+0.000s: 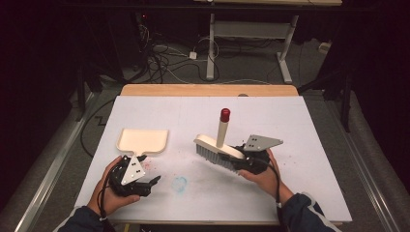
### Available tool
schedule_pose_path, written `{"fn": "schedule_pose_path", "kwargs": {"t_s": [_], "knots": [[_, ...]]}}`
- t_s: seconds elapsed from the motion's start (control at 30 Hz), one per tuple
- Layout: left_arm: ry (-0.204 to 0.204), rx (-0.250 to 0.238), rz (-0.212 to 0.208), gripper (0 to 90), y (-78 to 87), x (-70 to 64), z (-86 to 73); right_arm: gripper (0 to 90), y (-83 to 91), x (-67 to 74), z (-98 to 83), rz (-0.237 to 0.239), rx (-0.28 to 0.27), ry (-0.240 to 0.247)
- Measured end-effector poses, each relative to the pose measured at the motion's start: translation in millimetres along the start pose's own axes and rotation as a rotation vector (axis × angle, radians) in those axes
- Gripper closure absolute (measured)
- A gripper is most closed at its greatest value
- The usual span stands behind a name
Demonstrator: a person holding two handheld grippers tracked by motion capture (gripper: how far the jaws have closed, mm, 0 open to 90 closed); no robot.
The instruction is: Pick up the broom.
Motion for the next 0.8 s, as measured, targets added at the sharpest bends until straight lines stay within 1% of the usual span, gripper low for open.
{"fn": "schedule_pose_path", "kwargs": {"t_s": [0.07,0.1,0.13,0.17,0.23,0.27,0.3,0.33,0.37,0.4,0.47,0.5,0.53,0.57,0.6,0.63,0.7,0.73,0.77,0.8], "knots": [[-0.001,0.0,0.001,19.8,0.4,0.1,-0.1,68.2,-9.4,14.6,3.1,-0.047,-0.002,-0.004],[0.0,0.0,0.001,19.8,0.5,0.1,-0.2,68.2,-15.5,23.4,4.7,-0.068,-0.008,-0.021],[-0.001,0.001,0.001,19.8,0.7,0.1,-0.5,68.2,-25.1,34.0,5.1,-0.101,-0.015,-0.049],[0.0,0.001,0.001,19.8,0.8,0.1,-0.6,68.2,-25.1,34.0,5.1,-0.101,-0.015,-0.049],[0.001,-0.001,0.001,19.8,0.8,-0.1,-0.8,68.2,-33.1,40.0,5.0,-0.126,-0.015,-0.071],[0.001,0.0,0.001,19.8,0.8,0.0,-0.8,68.2,-42.0,42.9,1.2,-0.173,-0.002,-0.097],[0.001,-0.001,0.0,19.8,0.8,-0.3,-0.7,68.2,-42.0,42.9,1.2,-0.173,-0.002,-0.097],[-0.002,-0.001,0.0,19.8,0.8,-0.6,-0.6,68.2,-49.5,41.7,-4.4,-0.194,0.019,-0.125],[-0.003,0.0,-0.001,19.8,0.9,-0.7,-0.7,68.2,-51.3,39.2,-6.8,-0.219,0.027,-0.13],[-0.005,0.002,-0.002,19.8,1.0,-0.7,-0.9,68.2,-52.0,36.3,-8.4,-0.237,0.017,-0.15],[-0.004,0.003,-0.003,19.8,0.8,-0.8,-1.1,68.2,-49.3,28.2,-9.5,-0.292,0.022,-0.167],[-0.003,0.004,-0.005,19.8,0.7,-0.9,-1.2,68.2,-49.3,28.2,-9.5,-0.292,0.022,-0.167],[-0.004,0.007,-0.005,19.8,0.3,-1.0,-1.4,68.2,-46.9,24.2,-10.6,-0.308,0.025,-0.182],[-0.004,0.007,-0.007,19.8,-0.2,-1.3,-1.2,68.2,-43.8,20.1,-12.6,-0.33,0.027,-0.209],[-0.007,0.009,-0.008,19.8,-0.3,-1.6,-1.2,68.2,-41.3,15.2,-13.8,-0.345,0.024,-0.215],[-0.009,0.009,-0.009,19.9,-0.5,-2.0,-1.0,68.1,-38.9,12.0,-14.9,-0.355,0.024,-0.232],[-0.01,0.012,-0.009,19.8,-0.5,-2.5,-1.0,68.1,-33.6,8.2,-17.5,-0.38,0.031,-0.254],[-0.01,0.012,-0.008,19.8,-0.4,-2.5,-1.0,68.2,-28.6,6.5,-19.3,-0.404,0.032,-0.274],[-0.009,0.012,-0.009,19.8,-0.4,-2.7,-1.0,68.2,-28.6,6.5,-19.3,-0.404,0.032,-0.274],[-0.012,0.014,-0.01,19.9,-0.5,-2.9,-1.3,68.2,-21.1,5.1,-20.6,-0.448,0.031,-0.289]]}}
Point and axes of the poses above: each handheld gripper's, and its own axes: y roughly backward along the jaws, z roughly out of its top, x roughly to its left, the point moved 8 cm from there along -y, roughly forward along the jaws, and after that the axes turned 3 degrees about x, right-handed, at the moved point
